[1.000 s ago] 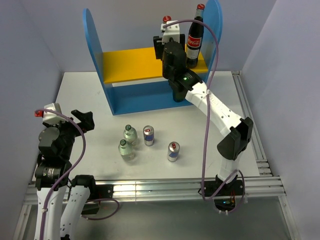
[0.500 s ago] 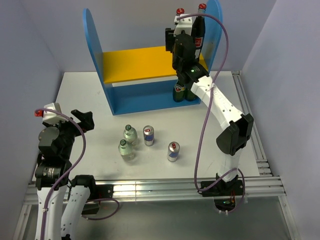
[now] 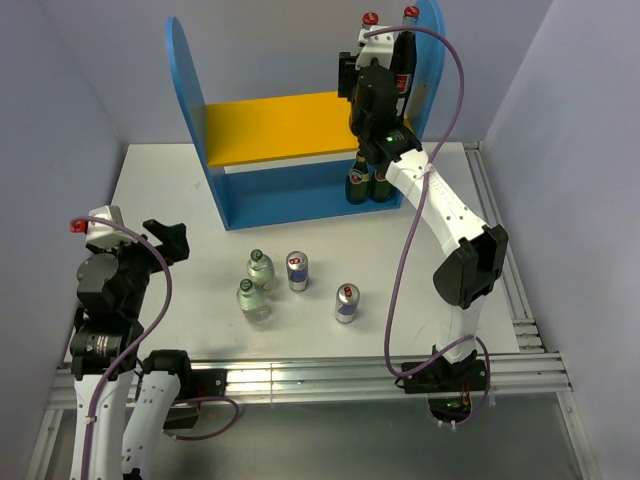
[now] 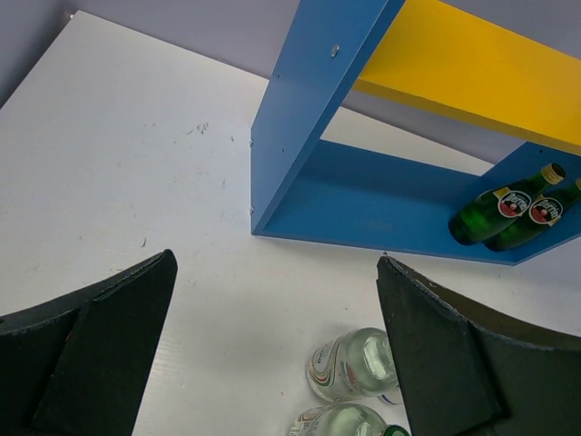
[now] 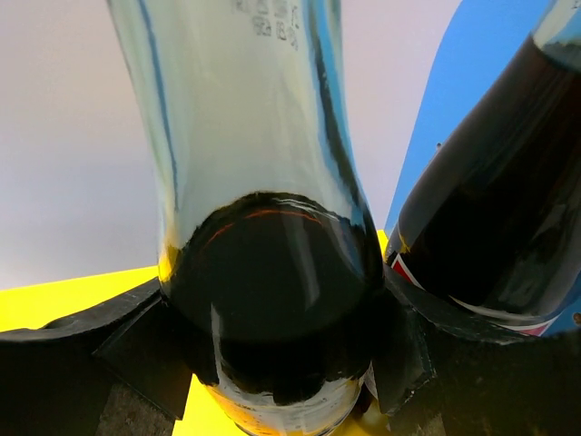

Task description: Place and organize the beverage onto the shelf

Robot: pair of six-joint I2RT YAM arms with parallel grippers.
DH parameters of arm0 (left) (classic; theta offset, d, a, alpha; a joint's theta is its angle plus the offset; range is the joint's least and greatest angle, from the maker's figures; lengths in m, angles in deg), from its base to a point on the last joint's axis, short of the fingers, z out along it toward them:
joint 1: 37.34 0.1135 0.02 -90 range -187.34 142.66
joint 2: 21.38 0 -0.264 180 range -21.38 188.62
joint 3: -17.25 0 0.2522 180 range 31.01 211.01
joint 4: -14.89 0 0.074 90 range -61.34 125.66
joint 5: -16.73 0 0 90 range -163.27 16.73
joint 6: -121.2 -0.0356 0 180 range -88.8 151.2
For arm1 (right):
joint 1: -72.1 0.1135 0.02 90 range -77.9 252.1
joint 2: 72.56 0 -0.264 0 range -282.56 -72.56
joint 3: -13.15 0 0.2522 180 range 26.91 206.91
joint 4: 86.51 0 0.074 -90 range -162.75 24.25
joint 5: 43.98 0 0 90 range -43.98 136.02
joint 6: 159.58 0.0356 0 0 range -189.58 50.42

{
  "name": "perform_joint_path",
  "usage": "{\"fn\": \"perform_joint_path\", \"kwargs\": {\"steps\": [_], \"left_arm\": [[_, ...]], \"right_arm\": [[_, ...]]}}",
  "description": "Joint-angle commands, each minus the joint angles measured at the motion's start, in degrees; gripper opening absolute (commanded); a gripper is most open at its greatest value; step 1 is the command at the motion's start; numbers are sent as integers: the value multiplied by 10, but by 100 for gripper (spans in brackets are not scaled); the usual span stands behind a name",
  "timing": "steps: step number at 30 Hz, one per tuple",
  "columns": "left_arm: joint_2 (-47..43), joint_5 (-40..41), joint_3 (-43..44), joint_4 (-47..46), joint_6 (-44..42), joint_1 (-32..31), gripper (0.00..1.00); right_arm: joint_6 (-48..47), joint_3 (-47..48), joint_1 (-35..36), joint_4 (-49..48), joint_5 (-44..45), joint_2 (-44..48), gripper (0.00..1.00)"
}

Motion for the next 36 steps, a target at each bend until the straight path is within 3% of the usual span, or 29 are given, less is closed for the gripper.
{"fn": "perform_joint_path", "kwargs": {"steps": [1,2,3,6,12,14,36], "left_arm": [[0,-8,3,-17,-10,4,99],[1,-9,2,-16,-10,4,99],[0,-9,3,-17,-10,4,99],[-2,-8,3,-17,-10,4,99],[-2,-8,3,-17,-10,4,99],[-2,-7,2,-17,-11,4,99],[-9,-12,1,-17,-13,12,99]], "right_arm": [[-5,12,-9,-114,11,22,15],[-5,8,-9,-117,11,22,24],[-4,1,-8,-117,11,23,43],[-2,-9,-9,-122,17,24,64],[3,-18,-9,-123,21,26,79],[4,-19,-9,-121,21,25,93],[-2,-86,14,-131,40,71,100]]}}
